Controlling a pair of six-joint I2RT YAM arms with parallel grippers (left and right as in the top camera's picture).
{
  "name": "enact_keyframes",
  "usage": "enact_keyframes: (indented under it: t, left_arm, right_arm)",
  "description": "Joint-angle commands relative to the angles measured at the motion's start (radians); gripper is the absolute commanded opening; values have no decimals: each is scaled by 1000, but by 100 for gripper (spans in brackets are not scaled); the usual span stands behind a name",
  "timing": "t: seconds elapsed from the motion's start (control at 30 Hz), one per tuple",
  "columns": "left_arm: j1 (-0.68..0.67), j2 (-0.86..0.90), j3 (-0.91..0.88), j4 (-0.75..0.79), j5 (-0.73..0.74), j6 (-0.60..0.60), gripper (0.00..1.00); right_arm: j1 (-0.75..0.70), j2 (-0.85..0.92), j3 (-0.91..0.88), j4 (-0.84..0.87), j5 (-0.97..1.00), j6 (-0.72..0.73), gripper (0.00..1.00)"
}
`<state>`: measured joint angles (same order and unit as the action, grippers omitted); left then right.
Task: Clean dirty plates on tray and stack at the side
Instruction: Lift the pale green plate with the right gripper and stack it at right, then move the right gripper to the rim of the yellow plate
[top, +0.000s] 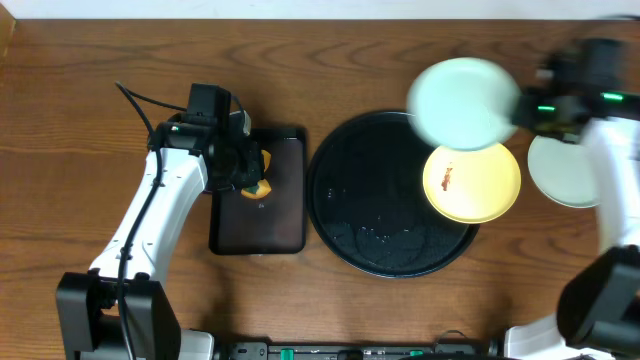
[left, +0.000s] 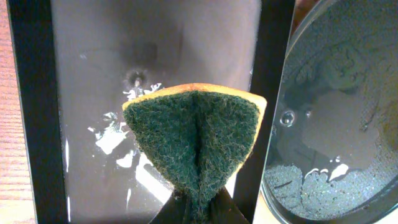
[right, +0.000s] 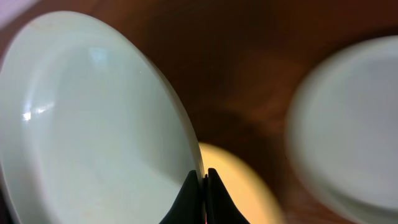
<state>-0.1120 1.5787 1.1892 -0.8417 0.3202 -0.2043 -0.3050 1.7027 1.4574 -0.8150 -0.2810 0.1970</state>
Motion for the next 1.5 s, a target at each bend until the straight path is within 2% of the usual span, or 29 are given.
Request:
enact_keyframes:
  t: [0.0,0.13,0.27,0.67,0.7,0.73,0.77,0.83,0.93,1.1,1.2,1.33,1.47]
  left_arm:
    - [3,2,6,-3,13,13,8]
    - [3,2,6,-3,13,13,8]
    - [3,2,6,-3,12,13,8]
    - [3,2,6,-3,12,13,8]
    - [3,2,6,-3,12,13,8]
    - [3,2,6,-3,12,13,8]
    - [3,2,6,-3,12,13,8]
    - [3,2,6,-3,12,13,8]
    - [3,2,6,-3,12,13,8]
    - [3,2,6,-3,12,13,8]
    - [3,2,6,-3,12,13,8]
    - [3,2,6,-3,12,13,7]
    - [3,2,6,-3,12,13,8]
  right_arm:
    - [-156,-31,19,1,-63,-7,1]
    - [-319,-12,18,10,6,23,1]
    - [-408,26,18,29,57,23,1]
    - [-432,261,18,30,56,22,1]
    - [-432,269,18,28,53,14,3]
    - [-432,273,18,25,42,-2,10]
    - [-432,272,18,20,30,-17,21]
    - [-432,257,24,8,13,-31,34]
    - [-428,211,63,-42,-36,-48,42]
    - [-365,88,162,-229,-74,-118,40]
    - [-303,16,163,-307,-50,-126,39]
    - [-141,-37,152,-460,159,-122,38]
    - [8,-32,84,-457,285,-97,38]
